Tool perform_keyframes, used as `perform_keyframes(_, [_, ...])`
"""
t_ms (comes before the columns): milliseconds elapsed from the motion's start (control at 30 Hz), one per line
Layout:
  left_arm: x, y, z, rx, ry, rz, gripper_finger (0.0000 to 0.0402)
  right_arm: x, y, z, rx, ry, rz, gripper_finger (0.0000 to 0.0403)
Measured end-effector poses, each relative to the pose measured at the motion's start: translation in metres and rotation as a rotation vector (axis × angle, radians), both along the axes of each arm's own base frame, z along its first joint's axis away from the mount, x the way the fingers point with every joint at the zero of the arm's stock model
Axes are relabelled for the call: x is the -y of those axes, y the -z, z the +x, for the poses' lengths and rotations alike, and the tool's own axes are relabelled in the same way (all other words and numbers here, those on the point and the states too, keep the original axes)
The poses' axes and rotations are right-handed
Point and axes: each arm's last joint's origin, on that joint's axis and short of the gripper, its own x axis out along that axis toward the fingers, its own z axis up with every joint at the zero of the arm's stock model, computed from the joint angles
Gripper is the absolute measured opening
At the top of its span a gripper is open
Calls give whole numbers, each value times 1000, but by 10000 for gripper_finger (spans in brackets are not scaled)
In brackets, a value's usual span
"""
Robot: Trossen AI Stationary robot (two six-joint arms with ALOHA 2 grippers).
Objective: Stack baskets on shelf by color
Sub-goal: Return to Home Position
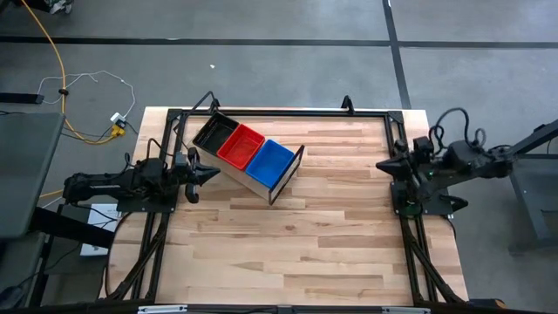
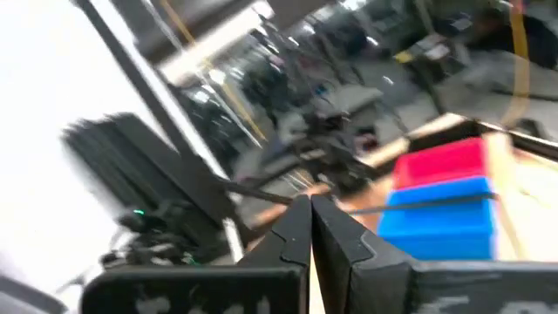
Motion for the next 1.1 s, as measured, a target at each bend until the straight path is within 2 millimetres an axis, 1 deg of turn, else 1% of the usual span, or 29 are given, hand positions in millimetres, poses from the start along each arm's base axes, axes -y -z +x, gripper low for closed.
perform_keyframes(67, [0, 0, 0, 0, 0, 0, 1, -1, 18, 0, 74, -29, 2, 0])
perform_keyframes(167, [0, 0, 0, 0, 0, 0, 1, -2, 50, 5, 158, -29, 12, 0])
perform_keyframes(233, [0, 0, 0, 0, 0, 0, 1, -1, 69, 5, 165, -7, 16, 0])
perform_keyframes(300, [0, 0, 0, 0, 0, 0, 1, 1, 81, 5, 170, 10, 44, 0])
perform_keyframes(400, [0, 0, 0, 0, 1, 0, 1, 0, 90, 10, 118, -26, 44, 0])
perform_keyframes(467, [0, 0, 0, -1, -1, 0, 1, 1, 89, 11, 113, -28, 40, 0])
perform_keyframes(667, [0, 0, 0, -4, -5, -1, 1, 7, 91, 10, 126, 41, 1, 0])
perform_keyframes(733, [0, 0, 1, -9, -3, -2, 1, 8, 101, 15, 132, 36, 1, 0])
perform_keyframes(833, [0, 0, 1, -7, -3, -2, 1, 8, 122, 23, 127, 14, 15, 0])
perform_keyframes(967, [0, 0, 1, -9, -3, -2, 1, 11, 145, 30, 96, 59, -34, 0])
perform_keyframes(1067, [0, 0, 1, -9, -3, -2, 1, 14, 157, 32, -10, 137, -80, 0])
perform_keyframes(1100, [0, 0, 1, -9, -3, -2, 1, 14, 158, 32, -25, 155, -102, 0])
